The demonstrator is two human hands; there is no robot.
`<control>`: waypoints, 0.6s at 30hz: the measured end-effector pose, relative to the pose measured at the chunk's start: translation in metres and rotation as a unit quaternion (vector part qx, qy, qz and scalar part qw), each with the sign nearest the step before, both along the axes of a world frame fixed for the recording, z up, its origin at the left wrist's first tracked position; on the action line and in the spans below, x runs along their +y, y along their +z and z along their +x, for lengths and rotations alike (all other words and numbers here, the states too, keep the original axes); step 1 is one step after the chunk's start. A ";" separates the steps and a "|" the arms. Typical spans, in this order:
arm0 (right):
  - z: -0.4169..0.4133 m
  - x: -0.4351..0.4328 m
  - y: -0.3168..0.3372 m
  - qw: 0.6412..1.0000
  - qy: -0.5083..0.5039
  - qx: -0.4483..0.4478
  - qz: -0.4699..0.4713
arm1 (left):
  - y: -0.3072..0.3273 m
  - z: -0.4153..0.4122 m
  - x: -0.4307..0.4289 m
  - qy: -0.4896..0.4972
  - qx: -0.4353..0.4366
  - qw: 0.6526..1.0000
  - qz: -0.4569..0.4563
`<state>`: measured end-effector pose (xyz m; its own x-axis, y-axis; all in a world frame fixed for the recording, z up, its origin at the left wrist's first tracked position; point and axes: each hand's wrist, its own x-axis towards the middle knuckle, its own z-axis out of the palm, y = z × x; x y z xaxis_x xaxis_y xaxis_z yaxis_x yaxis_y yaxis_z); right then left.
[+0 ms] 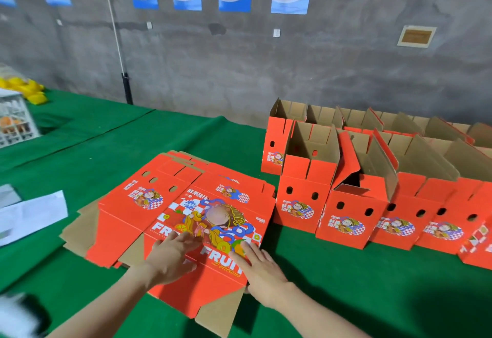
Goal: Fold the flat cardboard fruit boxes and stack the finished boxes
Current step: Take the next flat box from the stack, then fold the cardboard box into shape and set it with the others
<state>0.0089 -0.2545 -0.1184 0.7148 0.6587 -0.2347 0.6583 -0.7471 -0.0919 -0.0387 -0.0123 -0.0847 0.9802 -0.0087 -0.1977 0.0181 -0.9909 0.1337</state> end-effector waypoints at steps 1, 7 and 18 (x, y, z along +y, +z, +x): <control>-0.002 0.002 0.000 1.000 0.005 -0.002 -0.006 | 0.004 -0.004 0.005 -0.004 -0.020 0.999 -0.031; 0.006 -0.006 0.033 0.999 0.035 -0.028 0.015 | 0.063 -0.025 0.037 0.065 -0.216 0.965 -0.137; 0.028 -0.021 0.123 0.869 -0.113 0.005 0.481 | 0.184 -0.027 -0.015 0.001 -0.507 0.849 -0.147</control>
